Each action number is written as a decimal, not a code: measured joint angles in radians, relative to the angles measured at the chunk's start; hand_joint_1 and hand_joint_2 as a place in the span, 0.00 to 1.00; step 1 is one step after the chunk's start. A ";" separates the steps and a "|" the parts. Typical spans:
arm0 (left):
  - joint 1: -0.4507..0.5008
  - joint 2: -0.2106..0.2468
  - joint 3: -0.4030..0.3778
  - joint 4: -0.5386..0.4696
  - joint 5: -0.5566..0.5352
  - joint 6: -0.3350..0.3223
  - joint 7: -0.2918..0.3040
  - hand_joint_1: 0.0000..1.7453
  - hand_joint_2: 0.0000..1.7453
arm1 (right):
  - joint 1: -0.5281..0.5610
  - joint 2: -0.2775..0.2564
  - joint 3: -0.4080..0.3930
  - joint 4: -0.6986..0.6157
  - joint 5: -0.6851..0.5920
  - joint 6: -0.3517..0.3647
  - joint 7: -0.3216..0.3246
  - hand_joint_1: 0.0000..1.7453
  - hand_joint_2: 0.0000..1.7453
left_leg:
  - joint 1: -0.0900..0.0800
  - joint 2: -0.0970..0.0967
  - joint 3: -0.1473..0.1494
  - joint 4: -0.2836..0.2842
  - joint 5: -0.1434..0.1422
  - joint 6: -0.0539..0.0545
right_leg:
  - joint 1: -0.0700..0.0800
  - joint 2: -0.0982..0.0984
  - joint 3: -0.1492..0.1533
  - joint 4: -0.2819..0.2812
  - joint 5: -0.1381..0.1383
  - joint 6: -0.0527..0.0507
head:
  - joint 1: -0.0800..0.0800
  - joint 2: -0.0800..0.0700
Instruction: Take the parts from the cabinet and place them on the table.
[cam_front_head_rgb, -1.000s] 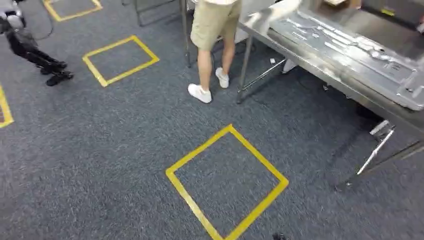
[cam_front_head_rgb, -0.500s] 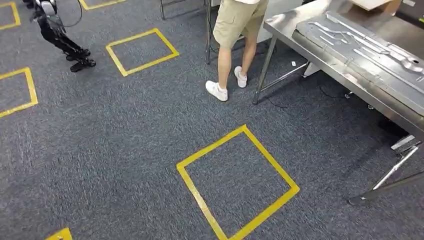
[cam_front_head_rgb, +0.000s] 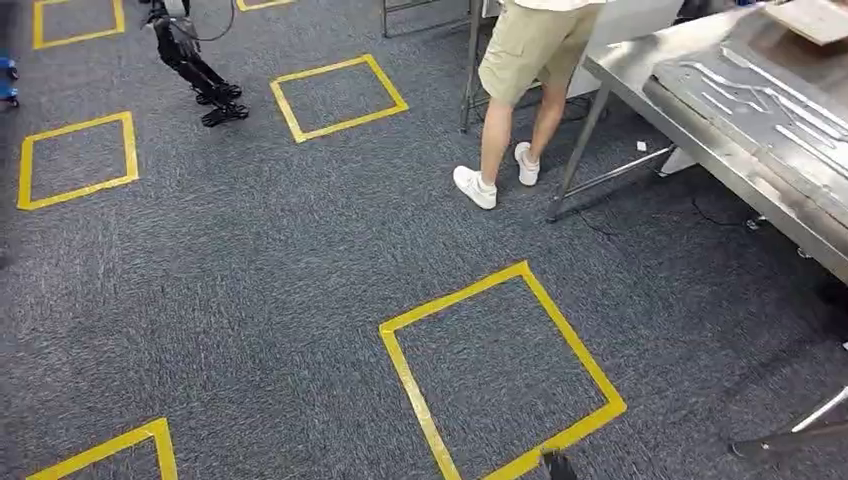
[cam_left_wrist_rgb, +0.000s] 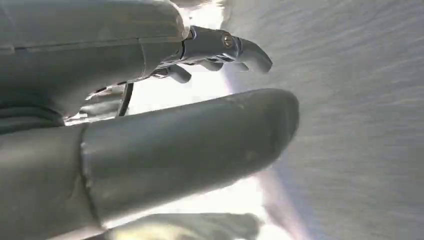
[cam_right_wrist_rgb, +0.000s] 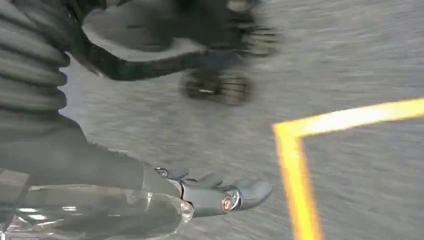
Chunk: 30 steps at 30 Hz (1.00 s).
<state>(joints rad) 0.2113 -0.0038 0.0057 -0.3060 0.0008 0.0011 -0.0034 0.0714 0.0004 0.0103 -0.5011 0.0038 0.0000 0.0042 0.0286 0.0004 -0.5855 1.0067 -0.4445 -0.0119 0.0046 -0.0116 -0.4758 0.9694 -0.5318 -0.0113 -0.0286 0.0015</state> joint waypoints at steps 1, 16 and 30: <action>-0.026 0.000 0.000 -0.020 0.000 0.000 -0.002 0.00 0.00 | 0.027 0.000 0.000 0.021 0.000 0.000 0.000 0.00 0.00 | -0.002 -0.003 0.000 0.002 -0.005 0.005 | 0.000 -0.003 0.005 0.000 -0.003 0.003 | 0.002 0.000; -0.128 -0.005 0.001 -0.197 0.000 0.001 0.003 0.00 0.00 | 0.131 -0.003 0.001 0.199 -0.001 0.000 -0.003 0.00 0.00 | 0.004 -0.034 0.002 -0.014 0.002 0.012 | 0.011 0.023 -0.032 0.015 0.028 -0.013 | 0.001 0.000; 0.019 0.005 0.000 0.020 0.000 0.000 0.002 0.00 0.00 | -0.018 0.000 0.000 -0.023 0.000 0.000 -0.001 0.00 0.00 | -0.010 -0.003 0.036 -0.014 -0.025 0.000 | 0.004 0.024 -0.039 0.012 0.025 -0.010 | -0.001 0.000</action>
<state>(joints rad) 0.2302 0.0008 0.0061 -0.2862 0.0008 0.0011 -0.0015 0.0531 0.0000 0.0107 -0.5244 0.0038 0.0000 0.0030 0.0188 -0.0022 -0.5494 0.9930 -0.4690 -0.0116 0.0089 0.0127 -0.5146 0.9815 -0.5070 -0.0210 -0.0297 0.0015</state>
